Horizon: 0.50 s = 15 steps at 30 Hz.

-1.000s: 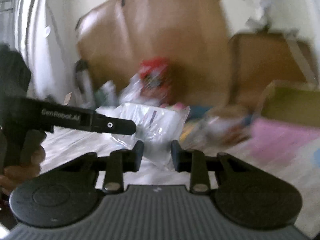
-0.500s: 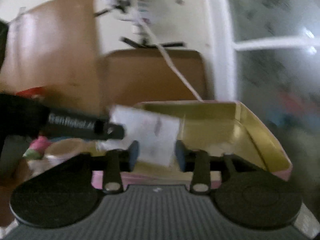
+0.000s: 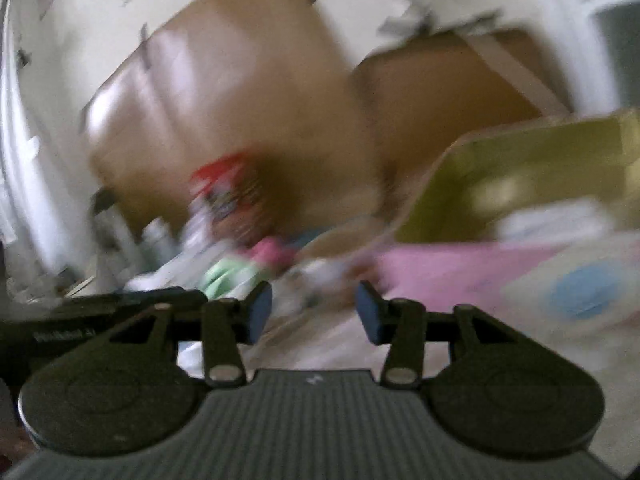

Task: Organize soft objects
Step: 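Carry the clear packet over the pink tin and open the right gripper, then grasp the yellow card packet with the left gripper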

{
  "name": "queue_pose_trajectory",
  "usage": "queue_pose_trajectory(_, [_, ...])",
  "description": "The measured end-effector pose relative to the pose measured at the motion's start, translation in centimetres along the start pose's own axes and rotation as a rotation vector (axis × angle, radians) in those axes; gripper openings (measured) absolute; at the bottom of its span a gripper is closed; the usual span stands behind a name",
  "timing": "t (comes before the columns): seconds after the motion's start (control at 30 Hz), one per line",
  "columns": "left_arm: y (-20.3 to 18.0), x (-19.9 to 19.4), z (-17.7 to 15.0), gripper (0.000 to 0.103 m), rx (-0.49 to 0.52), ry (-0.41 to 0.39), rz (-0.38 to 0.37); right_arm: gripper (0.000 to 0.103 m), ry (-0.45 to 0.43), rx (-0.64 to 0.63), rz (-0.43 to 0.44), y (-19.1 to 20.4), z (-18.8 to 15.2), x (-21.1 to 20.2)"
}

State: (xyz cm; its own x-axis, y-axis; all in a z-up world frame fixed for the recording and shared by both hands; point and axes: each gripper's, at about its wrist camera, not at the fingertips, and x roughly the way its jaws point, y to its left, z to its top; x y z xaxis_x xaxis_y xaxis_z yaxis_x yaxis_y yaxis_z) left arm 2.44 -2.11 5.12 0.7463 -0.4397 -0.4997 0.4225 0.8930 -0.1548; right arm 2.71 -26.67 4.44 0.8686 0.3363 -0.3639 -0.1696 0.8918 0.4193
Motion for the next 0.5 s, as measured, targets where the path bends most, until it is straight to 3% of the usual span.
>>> queue_pose_trajectory(0.13, [3.4, -1.2, -1.3, 0.049, -0.067, 0.01, 0.048, 0.05, 0.099, -0.005, 0.03, 2.4, -0.7, 4.1])
queue_pose_trajectory(0.3, [4.5, -1.2, -1.7, 0.053, -0.102, 0.022, 0.023, 0.048, 0.22, 0.083, 0.056, 2.9, -1.2, 7.9])
queue_pose_trajectory(0.37, [4.0, -0.9, -1.6, 0.054, -0.095, 0.023, 0.012, 0.026, 0.269, 0.144, 0.097, 3.0, -1.8, 8.4])
queue_pose_trajectory(0.5, [3.5, -1.5, -1.9, 0.055, -0.088, 0.022, -0.027, 0.016, 0.255, 0.125, 0.128, 3.5, -2.1, 6.2])
